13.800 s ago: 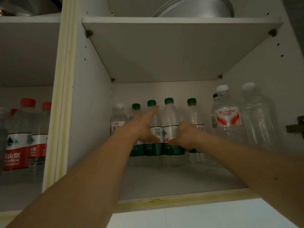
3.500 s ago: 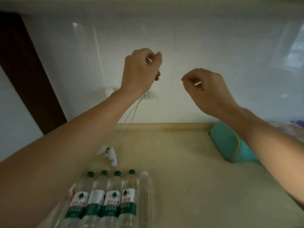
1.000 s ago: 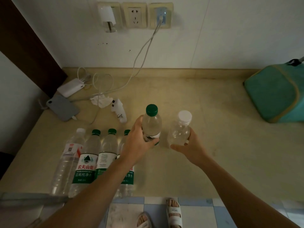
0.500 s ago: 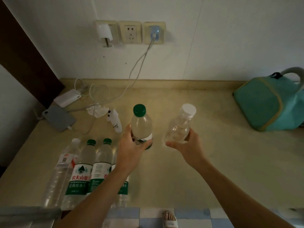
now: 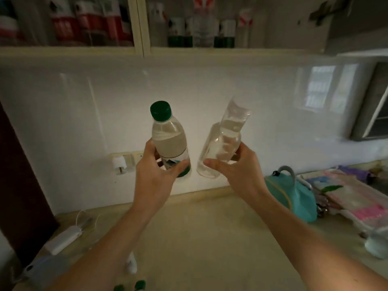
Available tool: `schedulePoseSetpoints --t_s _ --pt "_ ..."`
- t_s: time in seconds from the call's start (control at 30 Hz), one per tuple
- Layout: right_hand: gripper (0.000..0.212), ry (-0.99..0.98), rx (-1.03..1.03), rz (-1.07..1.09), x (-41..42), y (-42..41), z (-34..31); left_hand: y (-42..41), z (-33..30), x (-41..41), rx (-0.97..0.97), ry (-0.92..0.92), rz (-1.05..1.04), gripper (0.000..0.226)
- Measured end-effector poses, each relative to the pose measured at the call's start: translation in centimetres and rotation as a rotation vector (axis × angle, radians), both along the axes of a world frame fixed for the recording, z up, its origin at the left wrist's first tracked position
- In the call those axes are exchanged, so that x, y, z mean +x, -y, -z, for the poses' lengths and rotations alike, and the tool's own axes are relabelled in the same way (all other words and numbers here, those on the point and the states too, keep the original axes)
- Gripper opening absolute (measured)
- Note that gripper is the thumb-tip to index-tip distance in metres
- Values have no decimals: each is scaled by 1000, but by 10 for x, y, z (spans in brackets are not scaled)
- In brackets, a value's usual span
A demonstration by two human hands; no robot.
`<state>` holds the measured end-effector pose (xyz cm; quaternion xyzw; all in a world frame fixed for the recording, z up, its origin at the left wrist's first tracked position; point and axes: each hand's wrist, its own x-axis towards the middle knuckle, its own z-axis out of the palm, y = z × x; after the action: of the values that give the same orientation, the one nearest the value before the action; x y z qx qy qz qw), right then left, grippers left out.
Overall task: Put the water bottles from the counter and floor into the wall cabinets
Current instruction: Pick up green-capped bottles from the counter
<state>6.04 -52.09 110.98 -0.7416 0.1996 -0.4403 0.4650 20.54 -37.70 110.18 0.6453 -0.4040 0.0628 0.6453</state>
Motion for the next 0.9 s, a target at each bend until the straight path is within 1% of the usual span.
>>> schedulePoseSetpoints --t_s 0.07,0.17,0.23,0.33,0.47,0.57,0.67,0.73,0.83,0.9 --pt "46 65 -49 28 -11 3 -40 9 -41 -10 -46 70 35 72" --pt "49 162 -92 67 -27 12 -95 25 -101 -24 -114 157 75 75" --pt "50 224 -103 78 -37 19 -130 36 -140 -32 -168 174 106 72" --pt "45 295 -127 62 -49 33 -178 54 -194 -39 -235 192 134 65" --pt "43 324 -151 33 -51 56 -232 83 -253 -41 -271 225 128 58" --pt "36 299 -134 30 -41 80 -263 111 -284 -38 -234 224 88 62" --pt "37 263 -93 22 -28 109 -285 138 -302 -30 -172 210 46 74" --pt "33 223 -80 7 -18 129 -293 153 -308 -21 -147 201 31 81" --pt "23 125 -97 -25 -3 157 -297 170 -314 -6 -120 203 15 75" --pt "21 82 -113 -61 6 174 -295 177 -315 3 -79 210 31 67"
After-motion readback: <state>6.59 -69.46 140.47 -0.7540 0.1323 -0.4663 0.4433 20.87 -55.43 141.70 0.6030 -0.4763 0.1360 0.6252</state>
